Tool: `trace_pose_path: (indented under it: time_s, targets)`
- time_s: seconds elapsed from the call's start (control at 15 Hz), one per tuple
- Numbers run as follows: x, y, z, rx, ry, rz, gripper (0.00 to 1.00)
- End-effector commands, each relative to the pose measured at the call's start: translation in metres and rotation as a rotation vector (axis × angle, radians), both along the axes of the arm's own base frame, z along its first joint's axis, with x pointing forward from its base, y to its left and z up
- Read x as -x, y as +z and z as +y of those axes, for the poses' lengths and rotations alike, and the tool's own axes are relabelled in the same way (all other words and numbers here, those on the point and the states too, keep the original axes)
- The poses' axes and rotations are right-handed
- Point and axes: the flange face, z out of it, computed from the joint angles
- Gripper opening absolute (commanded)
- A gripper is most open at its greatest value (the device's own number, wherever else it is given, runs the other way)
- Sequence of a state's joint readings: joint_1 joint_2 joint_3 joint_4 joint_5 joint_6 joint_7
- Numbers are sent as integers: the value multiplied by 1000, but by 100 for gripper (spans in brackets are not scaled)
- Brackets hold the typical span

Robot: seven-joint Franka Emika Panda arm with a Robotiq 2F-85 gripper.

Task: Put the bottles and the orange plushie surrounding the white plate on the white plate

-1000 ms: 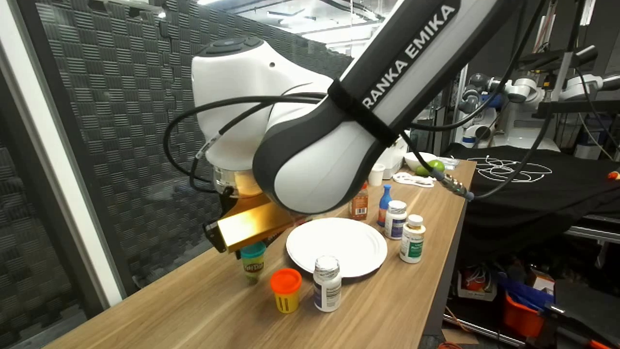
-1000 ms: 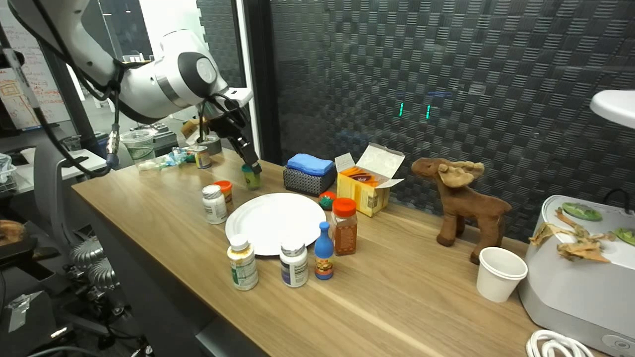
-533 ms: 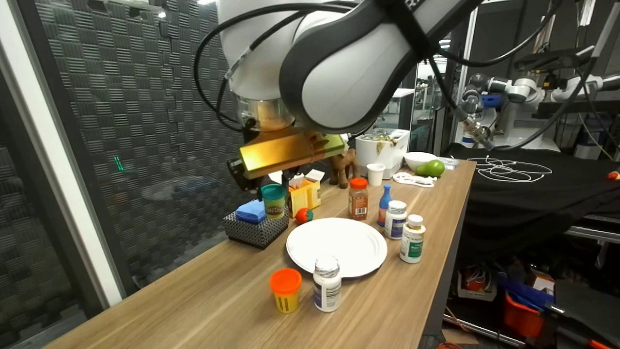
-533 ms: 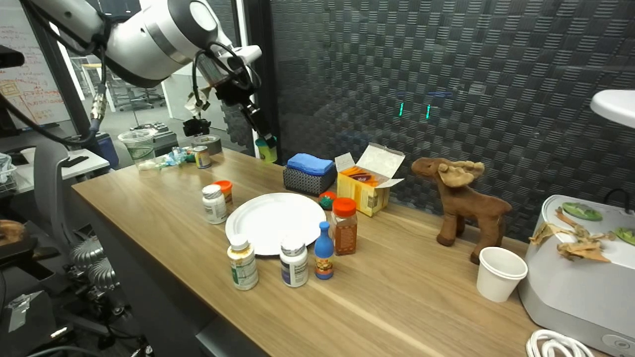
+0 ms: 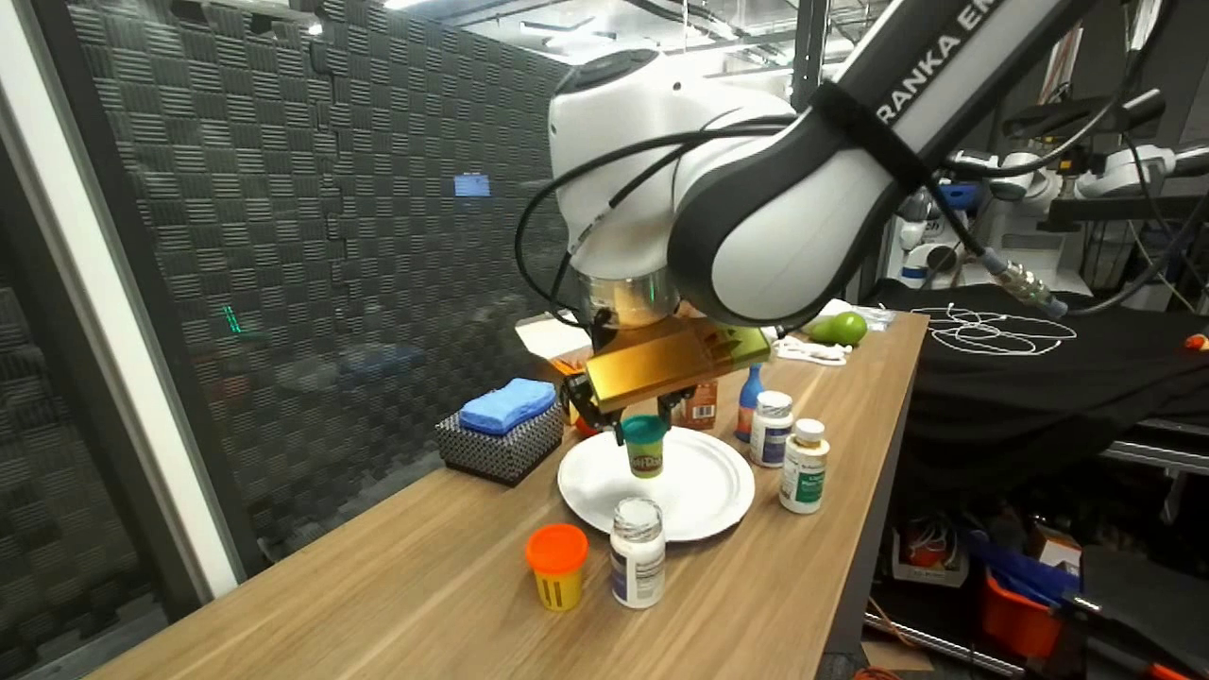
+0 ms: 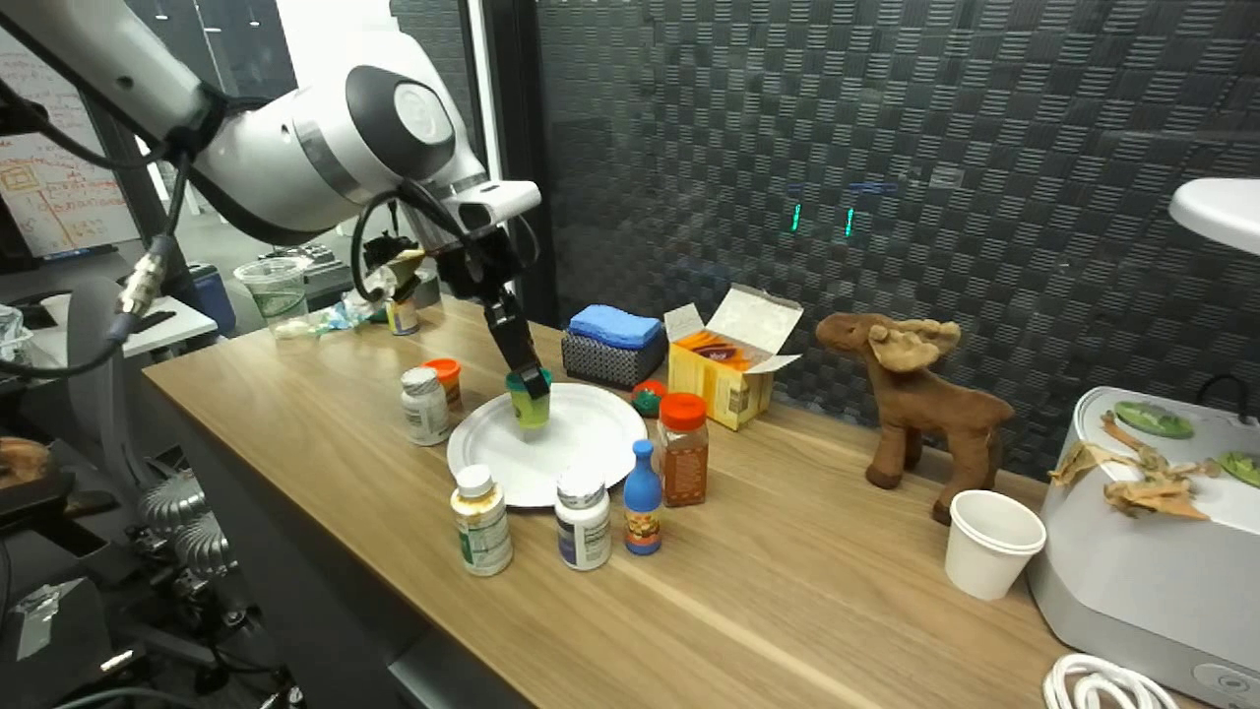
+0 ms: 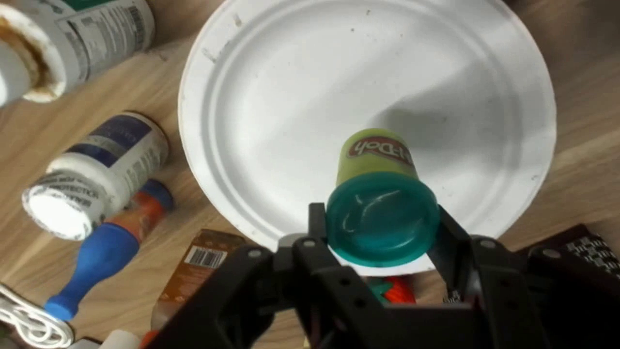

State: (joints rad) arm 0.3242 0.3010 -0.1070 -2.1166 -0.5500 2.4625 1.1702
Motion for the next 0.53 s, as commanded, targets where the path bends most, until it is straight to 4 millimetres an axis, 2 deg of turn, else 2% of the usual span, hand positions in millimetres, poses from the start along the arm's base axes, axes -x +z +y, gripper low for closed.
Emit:
trace_pose_path:
  time_s: [0.0, 0.33, 0.47]
  targets:
    - [-7, -16, -5, -22, -44, -25, 28]
    - [-26, -26, -16, -33, -98, -62, 28]
    - [-34, -23, -19, -41, -116, -80, 28]
